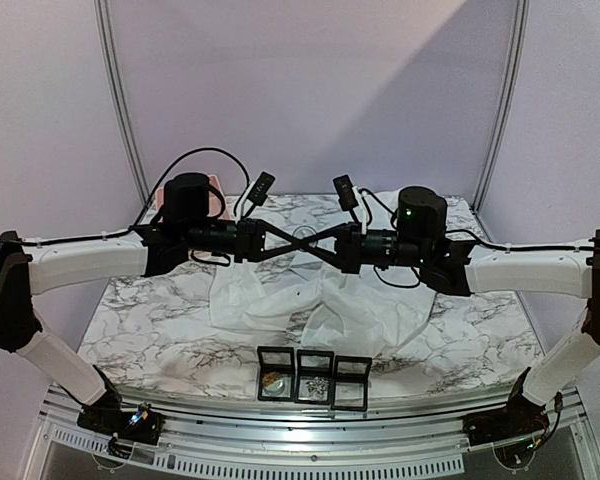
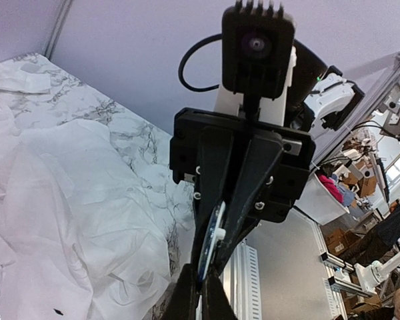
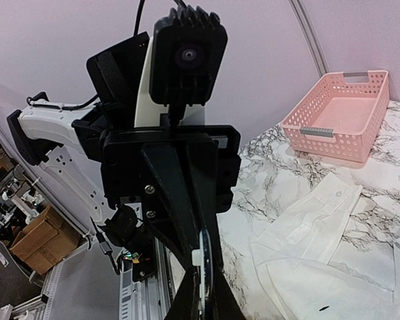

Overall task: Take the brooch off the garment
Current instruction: Close the brooch at the center of the board.

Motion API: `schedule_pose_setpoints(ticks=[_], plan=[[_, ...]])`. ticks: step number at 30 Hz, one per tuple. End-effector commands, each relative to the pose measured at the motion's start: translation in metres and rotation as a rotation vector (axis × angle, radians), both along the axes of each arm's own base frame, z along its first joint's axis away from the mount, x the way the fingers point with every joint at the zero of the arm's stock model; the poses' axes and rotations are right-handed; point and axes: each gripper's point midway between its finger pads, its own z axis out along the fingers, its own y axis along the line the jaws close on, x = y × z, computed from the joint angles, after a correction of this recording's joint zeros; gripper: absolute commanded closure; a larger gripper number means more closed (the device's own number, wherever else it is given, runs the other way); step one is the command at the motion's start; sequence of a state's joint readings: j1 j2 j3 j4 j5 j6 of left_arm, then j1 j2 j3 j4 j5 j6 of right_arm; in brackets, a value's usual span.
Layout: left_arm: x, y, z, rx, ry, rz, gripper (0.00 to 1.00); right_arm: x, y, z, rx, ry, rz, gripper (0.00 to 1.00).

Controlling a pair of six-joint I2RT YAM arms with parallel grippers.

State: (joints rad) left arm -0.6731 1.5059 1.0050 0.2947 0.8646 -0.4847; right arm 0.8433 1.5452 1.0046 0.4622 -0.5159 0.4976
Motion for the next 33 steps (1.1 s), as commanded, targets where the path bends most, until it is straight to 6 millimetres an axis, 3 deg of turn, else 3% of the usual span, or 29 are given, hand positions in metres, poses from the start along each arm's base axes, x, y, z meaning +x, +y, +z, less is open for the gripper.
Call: schedule_pose_setpoints(ticks=[1,25,33], plan=[[0.005,0.000,-0.013,0.026,0.050,0.016,1.00,-0.006,-0.003,0.018,0.044,-0.043,0.032,0.94],[0.004,0.002,-0.008,0.013,0.047,0.012,1.00,0.014,-0.007,0.008,0.000,-0.003,-0.085,0.97],[0.005,0.002,-0.008,0.013,0.048,0.017,1.00,0.019,-0.017,0.008,0.014,-0.005,-0.155,0.97]])
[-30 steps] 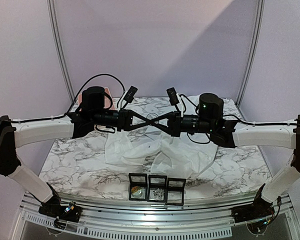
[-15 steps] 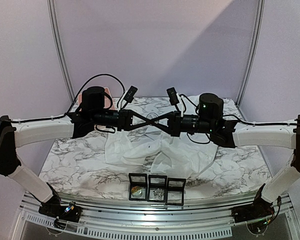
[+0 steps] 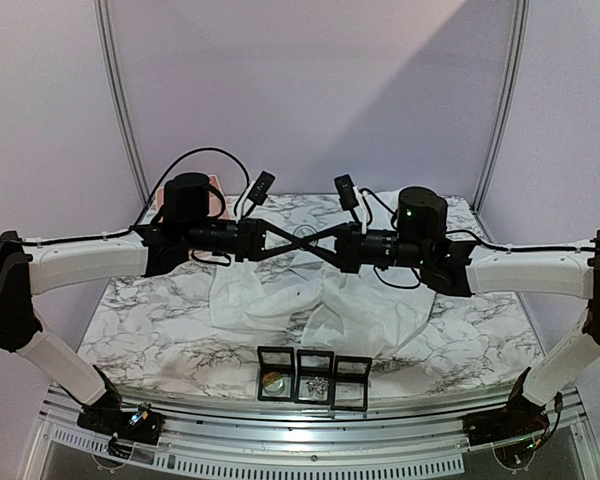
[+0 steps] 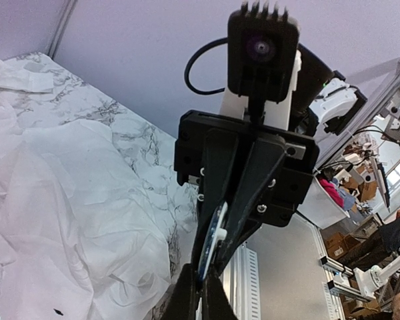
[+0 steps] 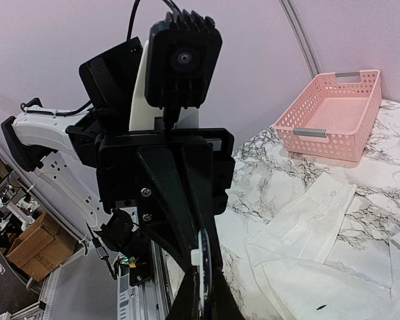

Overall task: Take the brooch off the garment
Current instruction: Close the brooch at the center of the board.

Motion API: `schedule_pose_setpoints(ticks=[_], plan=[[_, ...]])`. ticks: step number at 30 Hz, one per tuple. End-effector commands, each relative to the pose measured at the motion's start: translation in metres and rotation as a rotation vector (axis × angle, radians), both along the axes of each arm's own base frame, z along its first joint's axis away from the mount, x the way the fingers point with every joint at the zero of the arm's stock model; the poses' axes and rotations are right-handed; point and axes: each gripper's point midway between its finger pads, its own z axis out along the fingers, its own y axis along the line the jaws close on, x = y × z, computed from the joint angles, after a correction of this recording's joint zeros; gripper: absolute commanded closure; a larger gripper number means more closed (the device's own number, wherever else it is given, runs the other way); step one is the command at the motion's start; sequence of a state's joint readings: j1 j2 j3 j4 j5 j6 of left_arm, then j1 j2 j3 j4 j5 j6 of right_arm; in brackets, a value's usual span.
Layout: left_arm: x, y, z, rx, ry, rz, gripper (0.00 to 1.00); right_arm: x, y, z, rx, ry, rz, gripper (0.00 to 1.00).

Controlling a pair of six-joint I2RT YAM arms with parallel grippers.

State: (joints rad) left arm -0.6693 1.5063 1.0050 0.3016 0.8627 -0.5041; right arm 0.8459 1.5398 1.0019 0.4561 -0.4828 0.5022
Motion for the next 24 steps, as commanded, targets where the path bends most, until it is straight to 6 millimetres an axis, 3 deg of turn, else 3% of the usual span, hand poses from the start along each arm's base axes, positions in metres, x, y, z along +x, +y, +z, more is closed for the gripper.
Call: schedule_pose_setpoints(ticks=[1,16,24], plan=[[0.003,0.002,-0.010,0.017,0.034,0.010,1.00,0.015,-0.017,0.010,0.022,-0.013,-0.130,0.97],[0.016,0.006,-0.019,0.034,0.068,0.054,1.00,0.009,-0.026,0.019,0.064,-0.053,-0.136,0.96],[0.023,0.009,-0.023,0.039,0.092,0.076,1.00,0.021,-0.035,0.016,0.047,-0.040,-0.226,0.96]])
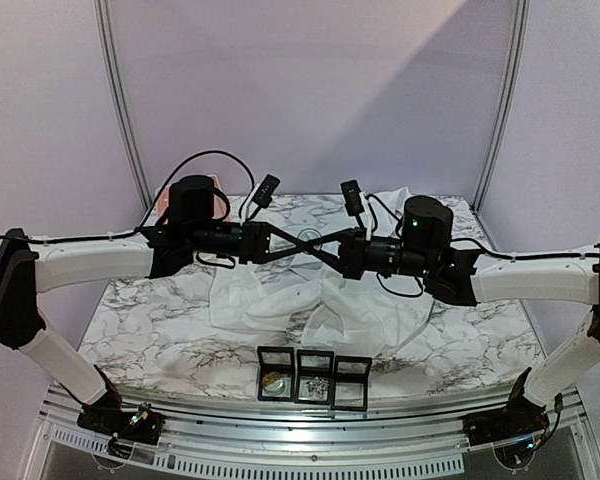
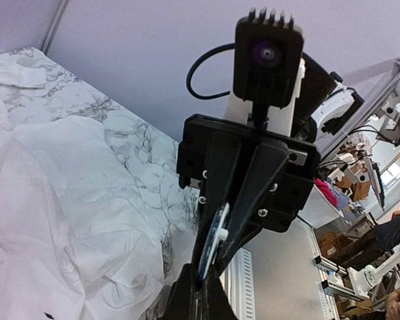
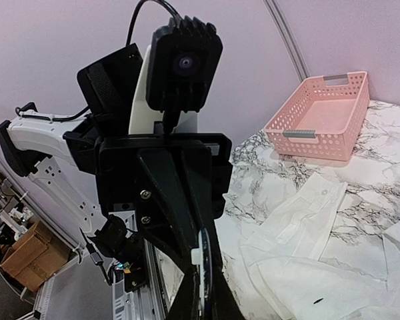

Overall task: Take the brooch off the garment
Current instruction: Close the brooch at the center of the board.

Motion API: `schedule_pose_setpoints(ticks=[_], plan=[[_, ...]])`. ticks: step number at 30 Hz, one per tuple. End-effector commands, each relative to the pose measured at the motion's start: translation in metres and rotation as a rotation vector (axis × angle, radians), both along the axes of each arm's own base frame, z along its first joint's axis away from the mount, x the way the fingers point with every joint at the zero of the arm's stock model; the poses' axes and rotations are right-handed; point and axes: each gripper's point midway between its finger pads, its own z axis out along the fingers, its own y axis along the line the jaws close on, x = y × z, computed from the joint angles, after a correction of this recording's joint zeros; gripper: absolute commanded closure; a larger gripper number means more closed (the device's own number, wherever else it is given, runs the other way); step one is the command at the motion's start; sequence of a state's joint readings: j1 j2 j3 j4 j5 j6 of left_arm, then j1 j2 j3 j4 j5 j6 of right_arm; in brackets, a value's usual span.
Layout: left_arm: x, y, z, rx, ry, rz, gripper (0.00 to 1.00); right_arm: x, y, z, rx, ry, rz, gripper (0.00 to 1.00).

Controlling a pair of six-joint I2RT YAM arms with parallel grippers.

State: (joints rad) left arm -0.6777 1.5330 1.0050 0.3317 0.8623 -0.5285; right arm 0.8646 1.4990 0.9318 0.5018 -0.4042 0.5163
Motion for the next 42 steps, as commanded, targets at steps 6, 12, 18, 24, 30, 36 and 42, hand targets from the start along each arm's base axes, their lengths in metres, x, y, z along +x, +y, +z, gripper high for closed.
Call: schedule_pose_setpoints(ticks=[6,12,18,24,30,36,42], plan=[[0.027,0.016,-0.021,0.048,0.089,0.098,1.00,0.026,-0.032,0.021,0.039,-0.047,-0.195,0.96],[0.032,0.019,-0.024,0.051,0.102,0.117,1.00,0.028,-0.039,0.021,0.046,-0.052,-0.235,0.96],[0.038,0.021,-0.030,0.059,0.121,0.136,1.00,0.030,-0.048,0.021,0.057,-0.053,-0.276,0.96],[0.038,0.021,-0.030,0.059,0.127,0.135,1.00,0.033,-0.056,0.020,0.058,-0.058,-0.321,0.96],[0.038,0.021,-0.031,0.061,0.127,0.135,1.00,0.042,-0.065,0.015,0.047,-0.057,-0.396,0.95],[0.034,0.020,-0.026,0.044,0.112,0.110,1.00,0.057,-0.068,0.007,-0.009,-0.082,-0.469,0.94],[0.031,0.019,-0.023,0.037,0.100,0.095,1.00,0.071,-0.065,-0.007,-0.087,-0.099,-0.517,0.92]])
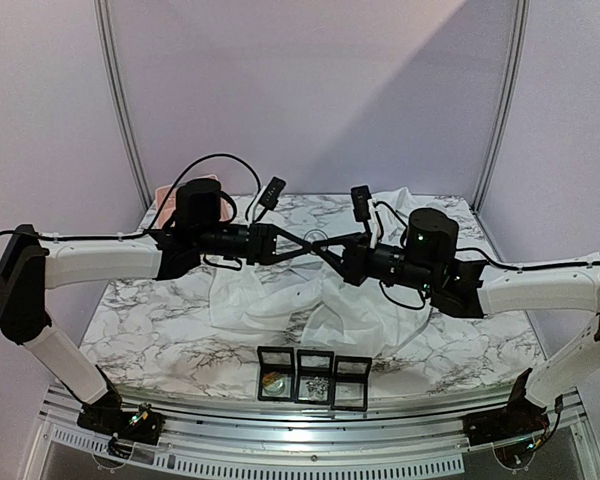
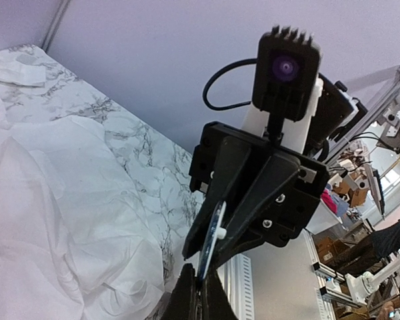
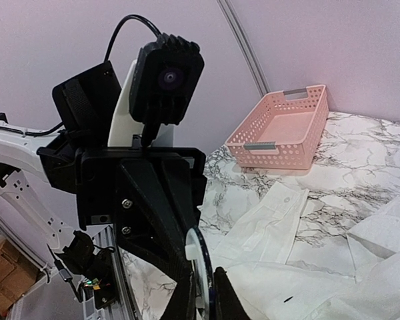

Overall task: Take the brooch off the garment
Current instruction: Close the brooch at the center of the board.

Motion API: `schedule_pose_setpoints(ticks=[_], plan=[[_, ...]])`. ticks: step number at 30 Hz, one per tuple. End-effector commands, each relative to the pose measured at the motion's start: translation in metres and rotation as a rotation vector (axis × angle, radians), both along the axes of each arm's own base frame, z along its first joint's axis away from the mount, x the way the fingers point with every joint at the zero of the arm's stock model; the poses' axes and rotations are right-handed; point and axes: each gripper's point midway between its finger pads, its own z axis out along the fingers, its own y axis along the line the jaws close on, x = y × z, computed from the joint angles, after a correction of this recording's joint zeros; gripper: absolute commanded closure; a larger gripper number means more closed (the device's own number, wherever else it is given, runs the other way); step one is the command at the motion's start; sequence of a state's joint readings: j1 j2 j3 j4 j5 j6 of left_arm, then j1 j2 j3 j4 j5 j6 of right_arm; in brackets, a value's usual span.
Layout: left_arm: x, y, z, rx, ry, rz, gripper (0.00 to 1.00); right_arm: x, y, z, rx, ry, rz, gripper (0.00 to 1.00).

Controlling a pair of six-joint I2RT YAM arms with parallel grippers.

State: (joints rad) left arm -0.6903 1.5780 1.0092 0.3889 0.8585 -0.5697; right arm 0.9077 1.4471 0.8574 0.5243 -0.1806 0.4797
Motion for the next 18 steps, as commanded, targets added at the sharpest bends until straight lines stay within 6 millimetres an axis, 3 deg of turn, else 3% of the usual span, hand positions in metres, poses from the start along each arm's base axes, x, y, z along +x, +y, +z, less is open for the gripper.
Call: schedule_pose_setpoints(ticks=[1,9,18], plan=[[0.028,0.028,-0.017,0.050,0.074,0.099,1.00,0.065,-0.051,-0.002,-0.067,-0.050,-0.355,0.92],[0.028,0.027,-0.020,0.053,0.080,0.096,1.00,0.070,-0.056,-0.008,-0.052,-0.032,-0.397,0.90],[0.018,0.023,-0.013,0.042,0.039,0.052,1.00,0.081,-0.045,-0.015,-0.073,0.043,-0.389,0.90]])
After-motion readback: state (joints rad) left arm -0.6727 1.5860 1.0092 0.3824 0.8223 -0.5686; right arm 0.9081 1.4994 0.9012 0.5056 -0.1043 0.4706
